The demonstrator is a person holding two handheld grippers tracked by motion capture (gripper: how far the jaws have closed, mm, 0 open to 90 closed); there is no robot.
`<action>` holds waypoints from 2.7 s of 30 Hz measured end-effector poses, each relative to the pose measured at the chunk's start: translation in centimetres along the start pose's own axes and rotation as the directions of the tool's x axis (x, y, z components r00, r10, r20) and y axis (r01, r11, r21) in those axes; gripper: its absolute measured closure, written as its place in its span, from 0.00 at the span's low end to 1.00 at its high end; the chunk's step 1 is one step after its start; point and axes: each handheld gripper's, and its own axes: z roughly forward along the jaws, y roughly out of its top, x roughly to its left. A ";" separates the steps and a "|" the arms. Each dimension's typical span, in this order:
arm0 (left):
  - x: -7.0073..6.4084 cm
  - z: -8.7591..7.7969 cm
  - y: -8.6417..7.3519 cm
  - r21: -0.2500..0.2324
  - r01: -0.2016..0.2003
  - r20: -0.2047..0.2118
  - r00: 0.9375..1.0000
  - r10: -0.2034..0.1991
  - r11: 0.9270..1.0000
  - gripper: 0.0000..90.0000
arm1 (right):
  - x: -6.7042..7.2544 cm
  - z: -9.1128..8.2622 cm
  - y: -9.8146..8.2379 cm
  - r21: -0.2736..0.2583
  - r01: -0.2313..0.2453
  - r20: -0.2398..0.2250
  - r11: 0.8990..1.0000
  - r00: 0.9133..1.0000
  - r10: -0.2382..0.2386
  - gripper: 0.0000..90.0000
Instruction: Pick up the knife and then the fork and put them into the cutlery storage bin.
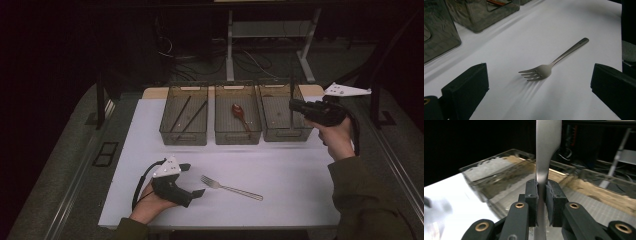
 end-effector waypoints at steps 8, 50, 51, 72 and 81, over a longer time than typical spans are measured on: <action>0.0 0.0 0.0 -0.003 0.001 0.000 1.000 -0.001 1.000 0.01 | -3.3 1.1 -0.1 0.061 -0.041 0.105 0.997 0.994 0.034 0.88; -0.1 -0.1 -0.1 -0.001 0.003 0.003 1.000 -0.003 1.000 0.01 | -5.1 4.8 -1.8 0.351 -0.163 0.137 0.922 0.983 0.122 0.53; -0.1 -0.1 -0.1 -0.003 0.004 0.002 1.000 -0.004 1.000 0.01 | -4.7 4.5 -1.7 0.339 -0.154 0.118 0.928 0.986 0.120 0.52; -0.2 -0.1 0.0 -0.001 0.000 0.000 1.000 0.000 1.000 0.01 | 5.4 3.6 -3.1 0.363 0.069 -0.152 0.929 0.988 -0.014 0.50; -0.2 0.0 0.0 0.001 0.003 -0.001 1.000 -0.003 1.000 0.01 | 8.8 5.1 -4.7 0.450 0.155 -0.223 0.879 0.973 -0.057 0.53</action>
